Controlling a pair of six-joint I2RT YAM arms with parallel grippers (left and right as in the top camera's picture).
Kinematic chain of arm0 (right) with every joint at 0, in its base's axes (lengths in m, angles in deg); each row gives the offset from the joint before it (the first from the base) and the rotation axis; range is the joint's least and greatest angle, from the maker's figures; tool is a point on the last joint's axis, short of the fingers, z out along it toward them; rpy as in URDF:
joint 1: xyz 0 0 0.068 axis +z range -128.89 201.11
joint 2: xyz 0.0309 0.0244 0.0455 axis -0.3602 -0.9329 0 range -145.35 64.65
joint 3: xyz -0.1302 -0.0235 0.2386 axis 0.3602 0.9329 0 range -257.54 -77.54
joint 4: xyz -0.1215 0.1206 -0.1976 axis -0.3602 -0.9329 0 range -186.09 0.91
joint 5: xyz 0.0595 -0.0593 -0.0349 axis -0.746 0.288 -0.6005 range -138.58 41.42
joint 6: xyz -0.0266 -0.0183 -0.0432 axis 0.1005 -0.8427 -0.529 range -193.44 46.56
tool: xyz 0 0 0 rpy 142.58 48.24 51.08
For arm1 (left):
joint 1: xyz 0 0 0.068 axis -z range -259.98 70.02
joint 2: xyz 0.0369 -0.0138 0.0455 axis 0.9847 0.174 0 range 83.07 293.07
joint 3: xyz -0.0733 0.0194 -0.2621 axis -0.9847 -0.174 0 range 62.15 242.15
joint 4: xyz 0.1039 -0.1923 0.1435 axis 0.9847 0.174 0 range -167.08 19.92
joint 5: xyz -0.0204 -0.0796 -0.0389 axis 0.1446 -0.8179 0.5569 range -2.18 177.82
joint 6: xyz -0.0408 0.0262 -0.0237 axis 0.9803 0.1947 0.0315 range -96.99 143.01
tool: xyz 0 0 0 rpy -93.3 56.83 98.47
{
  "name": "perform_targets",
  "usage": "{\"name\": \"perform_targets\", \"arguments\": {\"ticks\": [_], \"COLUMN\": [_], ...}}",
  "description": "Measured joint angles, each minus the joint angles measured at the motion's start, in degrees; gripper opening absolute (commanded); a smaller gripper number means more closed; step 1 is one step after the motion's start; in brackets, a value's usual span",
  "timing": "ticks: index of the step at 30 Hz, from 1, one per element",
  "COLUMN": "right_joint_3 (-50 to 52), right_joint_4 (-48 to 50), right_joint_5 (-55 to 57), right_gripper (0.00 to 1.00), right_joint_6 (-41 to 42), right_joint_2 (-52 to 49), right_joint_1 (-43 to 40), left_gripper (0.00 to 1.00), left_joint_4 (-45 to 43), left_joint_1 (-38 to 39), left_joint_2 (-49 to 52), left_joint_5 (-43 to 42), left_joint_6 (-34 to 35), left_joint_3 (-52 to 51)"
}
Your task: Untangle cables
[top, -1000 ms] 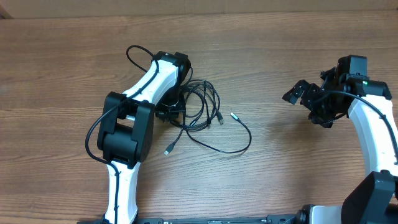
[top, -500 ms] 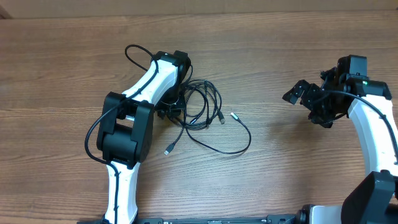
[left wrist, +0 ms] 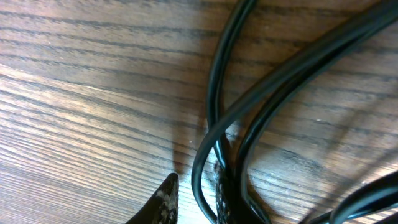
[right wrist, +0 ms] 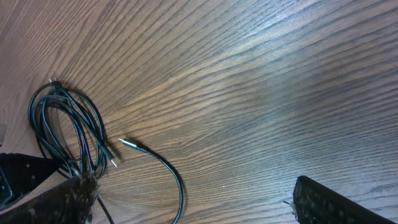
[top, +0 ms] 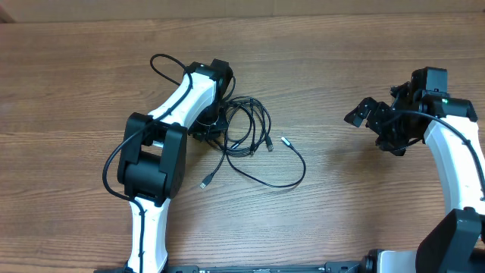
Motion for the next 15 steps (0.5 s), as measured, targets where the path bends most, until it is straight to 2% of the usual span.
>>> {"name": "perform_targets", "arguments": {"ticks": [4,10,13,15], "right_joint_3": [0.0,0.0,0.0,0.0], "right_joint_4": [0.0,0.0,0.0,0.0], "right_joint_5": [0.0,0.0,0.0,0.0], "right_gripper": [1.0,1.0,1.0,1.0], "right_joint_6": [0.0,0.0,0.0,0.0], "right_joint_2": [0.0,0.0,0.0,0.0], "right_joint_1": [0.0,0.0,0.0,0.0], "left_gripper": [0.1,0.12,0.04,0.04], "left_joint_4": [-0.1,-2.0,-4.9,-5.9], "left_joint_1": [0.0,0.2,0.2,0.2], "left_joint_2": [0.0,-1.0,-2.7,-3.2], "left_joint_5": [-0.3,-0.4,-0.4,-0.4], "left_joint_6": [0.1,3.9,5.4,6.1], "left_joint_3": [0.0,-2.1,-4.8,-5.7]}}
